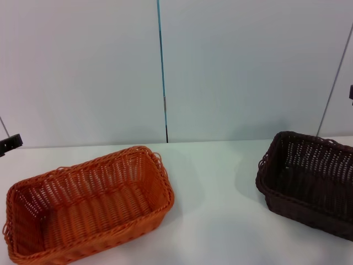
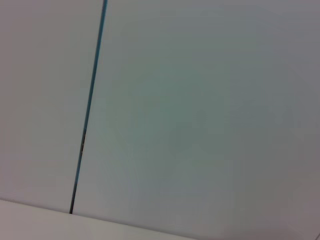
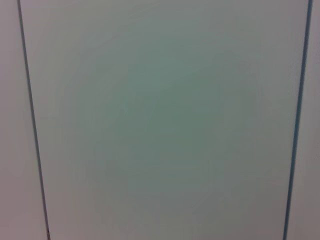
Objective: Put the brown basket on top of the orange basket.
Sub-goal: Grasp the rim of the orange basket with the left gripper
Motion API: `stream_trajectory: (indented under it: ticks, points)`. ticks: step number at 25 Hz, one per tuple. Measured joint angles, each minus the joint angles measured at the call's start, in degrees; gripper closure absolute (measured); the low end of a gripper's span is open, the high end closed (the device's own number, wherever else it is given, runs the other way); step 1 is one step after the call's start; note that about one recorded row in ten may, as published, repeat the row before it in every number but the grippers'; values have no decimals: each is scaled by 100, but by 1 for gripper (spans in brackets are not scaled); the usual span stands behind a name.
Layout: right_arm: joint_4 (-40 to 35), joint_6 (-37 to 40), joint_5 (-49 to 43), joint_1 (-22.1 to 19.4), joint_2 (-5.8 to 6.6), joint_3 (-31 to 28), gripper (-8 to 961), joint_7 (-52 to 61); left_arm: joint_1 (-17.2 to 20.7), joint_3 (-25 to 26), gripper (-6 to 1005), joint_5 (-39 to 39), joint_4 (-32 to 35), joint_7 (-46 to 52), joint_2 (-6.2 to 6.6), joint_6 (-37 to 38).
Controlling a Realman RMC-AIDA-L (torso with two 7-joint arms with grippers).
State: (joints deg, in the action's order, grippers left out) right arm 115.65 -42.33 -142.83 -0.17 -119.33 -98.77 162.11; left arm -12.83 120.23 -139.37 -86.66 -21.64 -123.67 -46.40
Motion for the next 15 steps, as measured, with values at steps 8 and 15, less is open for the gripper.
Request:
stream_trajectory:
  ticks: [8, 15]
  points:
    - [7, 87, -3, 14, 6, 58, 24, -10, 0, 19, 124, 3, 12, -9, 11, 0]
    - [-19, 101, -9, 17, 7, 94, 24, -14, -3, 20, 124, 7, 90, -77, 11, 0]
